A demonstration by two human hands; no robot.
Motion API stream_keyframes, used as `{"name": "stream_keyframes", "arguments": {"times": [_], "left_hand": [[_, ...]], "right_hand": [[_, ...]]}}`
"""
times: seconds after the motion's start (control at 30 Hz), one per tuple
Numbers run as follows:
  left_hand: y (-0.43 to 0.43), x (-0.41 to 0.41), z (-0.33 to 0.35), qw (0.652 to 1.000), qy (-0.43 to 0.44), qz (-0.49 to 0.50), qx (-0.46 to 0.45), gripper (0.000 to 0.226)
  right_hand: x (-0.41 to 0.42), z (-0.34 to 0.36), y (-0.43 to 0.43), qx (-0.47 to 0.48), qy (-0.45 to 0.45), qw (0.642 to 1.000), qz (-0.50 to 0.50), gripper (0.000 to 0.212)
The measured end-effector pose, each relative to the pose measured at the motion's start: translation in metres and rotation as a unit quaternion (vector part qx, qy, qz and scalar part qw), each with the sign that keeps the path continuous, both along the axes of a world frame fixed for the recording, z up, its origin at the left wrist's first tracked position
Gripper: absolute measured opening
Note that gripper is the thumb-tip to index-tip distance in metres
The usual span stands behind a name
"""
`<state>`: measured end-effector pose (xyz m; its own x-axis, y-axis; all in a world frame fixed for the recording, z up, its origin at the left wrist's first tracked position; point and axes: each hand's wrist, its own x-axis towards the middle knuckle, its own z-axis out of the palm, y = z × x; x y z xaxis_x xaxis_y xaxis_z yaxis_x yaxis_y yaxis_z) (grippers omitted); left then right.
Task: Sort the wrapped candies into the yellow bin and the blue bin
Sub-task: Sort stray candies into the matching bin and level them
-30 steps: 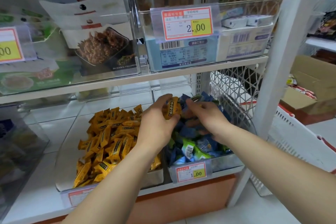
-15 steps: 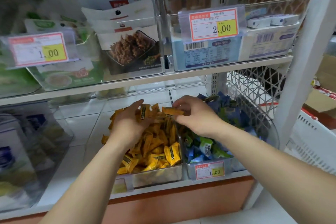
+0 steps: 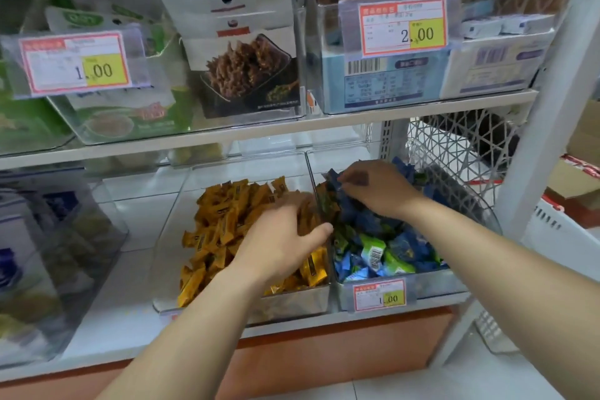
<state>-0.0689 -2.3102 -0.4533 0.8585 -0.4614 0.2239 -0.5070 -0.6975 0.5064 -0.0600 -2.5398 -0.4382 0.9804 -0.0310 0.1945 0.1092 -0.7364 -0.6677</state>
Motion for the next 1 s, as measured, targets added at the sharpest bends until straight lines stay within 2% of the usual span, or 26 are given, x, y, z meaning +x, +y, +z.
{"name": "stream_keyframes", "arguments": {"times": [0.07, 0.17, 0.23, 0.4, 0.47, 0.53, 0.63, 0.77, 0.9, 0.97, 1.0], "left_hand": [[-0.002, 0.0, -0.008, 1.0, 0.015, -0.013, 0.023, 0.067], [-0.004, 0.001, -0.012, 1.0, 0.015, -0.011, 0.02, 0.067], [-0.006, 0.001, -0.012, 1.0, 0.01, -0.009, 0.018, 0.067], [-0.006, 0.002, -0.01, 1.0, 0.017, -0.016, 0.021, 0.062], [-0.006, 0.002, -0.009, 1.0, 0.02, -0.014, 0.018, 0.062], [-0.005, 0.003, -0.009, 1.0, 0.021, -0.015, 0.017, 0.063], [-0.004, 0.003, -0.008, 0.999, 0.027, -0.015, -0.018, 0.061], [-0.008, 0.004, 0.002, 0.994, -0.035, 0.024, -0.105, 0.063], [-0.017, -0.002, 0.016, 0.98, -0.075, 0.011, -0.186, 0.043], [-0.016, -0.002, 0.019, 0.979, -0.103, 0.025, -0.176, 0.027], [-0.013, 0.001, 0.02, 0.982, -0.111, 0.051, -0.143, 0.022]], "right_hand": [[0.011, -0.005, 0.007, -0.05, 0.029, 0.997, 0.058, 0.011], [0.028, -0.014, 0.014, -0.178, 0.095, 0.973, 0.109, 0.014], [0.035, -0.021, 0.014, -0.193, 0.115, 0.968, 0.113, 0.016], [0.04, -0.04, 0.011, -0.245, 0.087, 0.964, 0.051, 0.024], [0.04, -0.043, 0.009, -0.246, 0.082, 0.964, 0.049, 0.021], [0.037, -0.038, 0.004, -0.213, 0.076, 0.972, 0.058, 0.014], [0.028, -0.012, -0.004, -0.137, 0.049, 0.988, 0.058, 0.019], [0.006, 0.035, -0.007, 0.029, 0.01, 0.997, 0.075, 0.015], [-0.012, 0.053, 0.008, 0.152, 0.012, 0.975, 0.163, 0.013], [-0.01, 0.049, 0.014, 0.2, 0.022, 0.966, 0.163, 0.008], [-0.006, 0.045, 0.016, 0.196, 0.02, 0.971, 0.135, 0.003]]}}
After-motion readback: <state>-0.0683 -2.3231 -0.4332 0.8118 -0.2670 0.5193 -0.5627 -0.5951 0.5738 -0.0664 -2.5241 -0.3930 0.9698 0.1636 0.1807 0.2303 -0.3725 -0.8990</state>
